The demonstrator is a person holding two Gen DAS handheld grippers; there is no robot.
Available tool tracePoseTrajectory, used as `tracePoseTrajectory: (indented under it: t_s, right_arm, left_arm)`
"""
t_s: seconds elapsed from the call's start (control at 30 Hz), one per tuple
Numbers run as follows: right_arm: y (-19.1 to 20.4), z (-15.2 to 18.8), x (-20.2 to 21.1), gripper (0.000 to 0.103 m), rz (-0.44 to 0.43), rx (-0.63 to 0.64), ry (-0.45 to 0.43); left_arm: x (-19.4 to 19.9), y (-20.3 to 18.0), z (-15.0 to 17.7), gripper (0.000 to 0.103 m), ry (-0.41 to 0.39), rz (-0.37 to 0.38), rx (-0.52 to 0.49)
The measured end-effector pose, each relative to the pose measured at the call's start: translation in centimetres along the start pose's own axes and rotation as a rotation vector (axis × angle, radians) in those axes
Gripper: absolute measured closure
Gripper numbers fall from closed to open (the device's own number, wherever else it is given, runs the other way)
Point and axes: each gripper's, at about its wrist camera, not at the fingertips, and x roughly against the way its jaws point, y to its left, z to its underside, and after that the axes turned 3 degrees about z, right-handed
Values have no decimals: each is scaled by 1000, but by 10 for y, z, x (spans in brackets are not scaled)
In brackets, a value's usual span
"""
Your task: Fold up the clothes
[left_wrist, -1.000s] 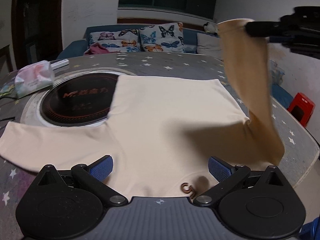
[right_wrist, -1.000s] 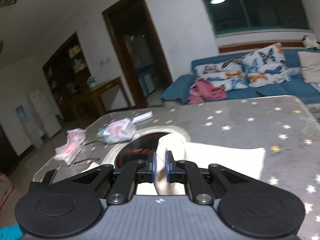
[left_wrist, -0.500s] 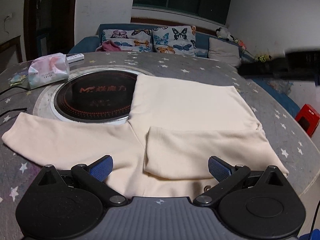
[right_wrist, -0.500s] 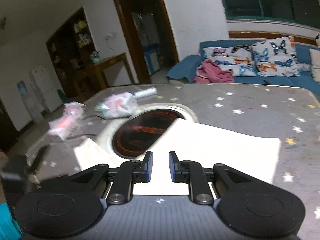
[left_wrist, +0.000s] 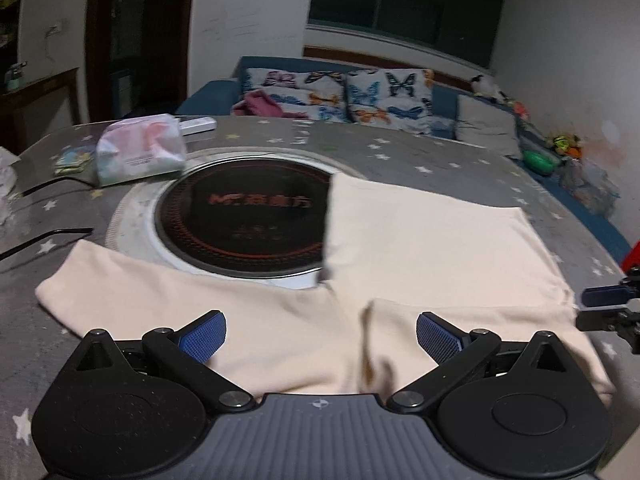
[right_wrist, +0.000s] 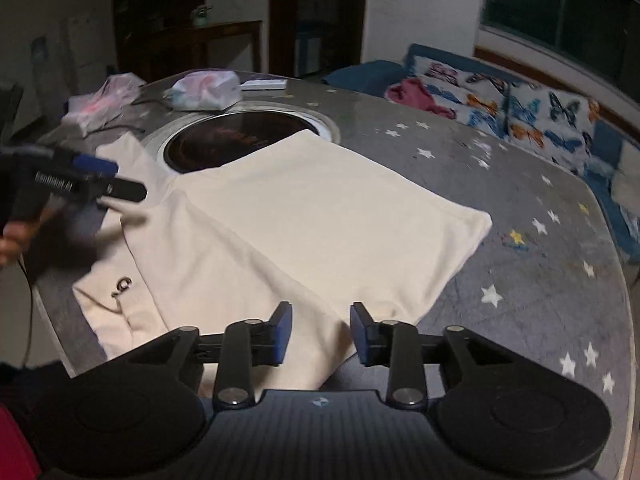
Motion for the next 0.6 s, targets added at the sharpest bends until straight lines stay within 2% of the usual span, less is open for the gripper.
tracePoseTrajectory:
  t_s: [0.2,0.23,0.27,0.43,0.6]
  right_arm:
    - [-4,1,-15,74,-21,47,19]
    - [-4,2,-17,84,-25,53,26]
    - [-4,3,-17,89,-27,54,32]
    - [-10,7,-14,94,-22,49,53]
    - [-17,11,-11,94,0,51,75]
  left_arm:
    - [-7,-1,3,0,27,-28,-11]
    - [-9,-2,4,0,33,-29,-15]
    - [-10,-3,5,0,38,-27,-18]
    - [-16,-12,9,0,63,-6,-37]
    - [-19,-28,17,0,83,31,-67]
